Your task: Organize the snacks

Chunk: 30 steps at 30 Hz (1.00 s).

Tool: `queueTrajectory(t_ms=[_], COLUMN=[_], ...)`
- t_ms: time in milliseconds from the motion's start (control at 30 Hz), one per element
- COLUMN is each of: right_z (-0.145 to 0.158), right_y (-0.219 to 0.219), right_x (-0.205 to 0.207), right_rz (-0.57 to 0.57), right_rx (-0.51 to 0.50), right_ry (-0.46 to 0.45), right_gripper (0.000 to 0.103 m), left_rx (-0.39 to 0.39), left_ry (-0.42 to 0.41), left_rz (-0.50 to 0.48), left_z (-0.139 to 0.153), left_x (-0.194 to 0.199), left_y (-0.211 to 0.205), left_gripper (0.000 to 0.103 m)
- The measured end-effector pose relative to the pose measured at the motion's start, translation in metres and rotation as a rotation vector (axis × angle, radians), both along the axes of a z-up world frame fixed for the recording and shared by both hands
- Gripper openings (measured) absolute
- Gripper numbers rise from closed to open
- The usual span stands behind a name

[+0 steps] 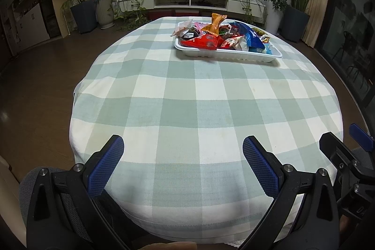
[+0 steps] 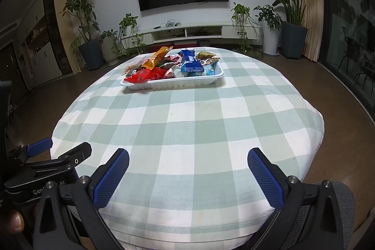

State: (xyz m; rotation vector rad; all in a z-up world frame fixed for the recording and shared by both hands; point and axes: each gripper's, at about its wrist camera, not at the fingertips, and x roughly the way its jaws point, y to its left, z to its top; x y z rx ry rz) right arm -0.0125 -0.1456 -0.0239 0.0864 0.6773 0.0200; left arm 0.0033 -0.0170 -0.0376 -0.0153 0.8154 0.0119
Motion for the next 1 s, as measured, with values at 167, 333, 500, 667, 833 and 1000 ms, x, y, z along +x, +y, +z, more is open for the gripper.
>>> queueTrajectory(t_ms=[167,333,500,667,833,1000], right_z=[0.0000,-0.0010,-0.0011,-0.0020,-0.0009,-0.0028], right_y=[0.0004,0.0009,0.0016,0.0022,0.0016,0.0023], right_x=[-0.0006,-0.0015,-0.0026,-0.0032,-0.0024,-0.0042], right_rz=[0.000,0.001,0.001,0.001,0.001,0.001], right_rx=[0.001,0.001,0.002,0.001,0.002,0.007], right_ry=[0.002,0.004,0.005,0.007,0.007,0.012], right_gripper=[0.103,0.103,0.103,0.103,0.103,0.103], left_rx=[0.004,0.004,0.003,0.008,0.010,0.020], left_ry=[0.002,0.004,0.009,0.011,0.018,-0.001], left_rz=[0.000,-0.001,0.004,0.004,-0.004,-0.015], left_z=[-0.0007,-0.0010,-0.0014,-0.0013,-0.0022,0.0000], left_x=[0.0004,0.0006,0.0025,0.0026,0.0036,0.0028], left_y=[-0.0002,0.0004,0.0008,0.0004,-0.0001,-0.0030], left_gripper=[0.103,0.103,0.103,0.103,0.103,0.103])
